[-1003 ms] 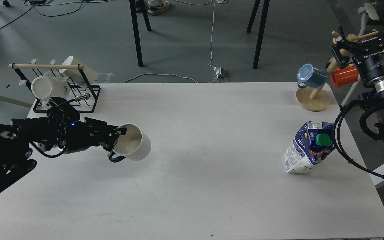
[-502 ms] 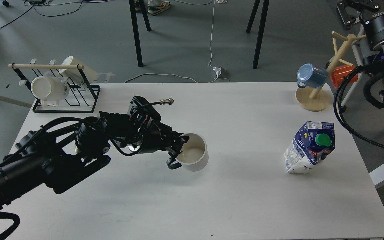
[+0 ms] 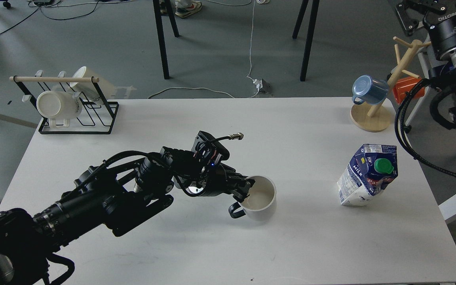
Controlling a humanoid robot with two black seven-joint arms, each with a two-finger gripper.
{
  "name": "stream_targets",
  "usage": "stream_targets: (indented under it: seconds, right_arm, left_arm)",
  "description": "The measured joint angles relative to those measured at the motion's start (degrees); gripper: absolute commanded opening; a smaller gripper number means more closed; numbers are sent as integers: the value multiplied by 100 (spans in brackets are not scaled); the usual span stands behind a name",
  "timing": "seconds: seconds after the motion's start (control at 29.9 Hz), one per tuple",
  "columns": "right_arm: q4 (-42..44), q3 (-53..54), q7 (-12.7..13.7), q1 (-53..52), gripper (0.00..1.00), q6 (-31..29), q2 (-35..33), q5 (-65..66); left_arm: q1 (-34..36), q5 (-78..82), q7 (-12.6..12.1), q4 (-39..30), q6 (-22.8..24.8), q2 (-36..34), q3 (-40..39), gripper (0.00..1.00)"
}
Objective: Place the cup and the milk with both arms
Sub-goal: 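Release the mug and retract the left arm toward the dish rack, then move the right gripper down toward the milk carton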
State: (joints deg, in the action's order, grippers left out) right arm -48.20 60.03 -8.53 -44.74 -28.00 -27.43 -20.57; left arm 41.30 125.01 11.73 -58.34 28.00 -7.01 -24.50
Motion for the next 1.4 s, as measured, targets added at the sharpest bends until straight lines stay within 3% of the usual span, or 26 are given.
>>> stream_targets:
  seconds: [0.1, 0.23, 0.33, 0.47, 0.6, 0.77, 0.9, 1.14, 1.4]
  right_arm:
    - [2, -1, 0, 19, 99, 0, -2, 0]
    - [4, -8, -1, 33, 99, 0, -4, 0]
    - [4, -8, -1, 43, 99, 0, -7, 0]
    - [-20, 13, 6, 138, 99, 0, -46, 0]
    - [-205, 109, 9, 432, 99, 0, -172, -26]
    - [-621, 273, 9, 1238, 99, 0, -412, -49]
    - [-962, 615, 7, 2152, 99, 0, -499, -61]
    - [-1501, 1233, -19, 3750, 98, 0, -508, -96]
    - [-2126, 1304, -292, 5069, 99, 0, -332, -97]
  left_arm:
    - [12, 0, -185, 97, 0, -23, 0, 23]
    - [-10, 0, -220, 102, 0, -75, -4, 52]
    - [-30, 0, -227, 77, -1, -79, -87, 58]
    - [-29, -56, -173, 31, -98, -73, -525, 74]
    - [-9, -942, -169, 22, -421, -89, -1299, 99]
    - [-9, -3083, -157, 98, -1030, -329, -2381, 100]
    - [-10, -5288, -40, 120, -1255, -771, -2729, 100]
    - [-1, -8362, 87, 209, -1209, -1327, -3437, 100]
    - [-45, -11219, 57, 1679, -805, -1439, -3725, 100]
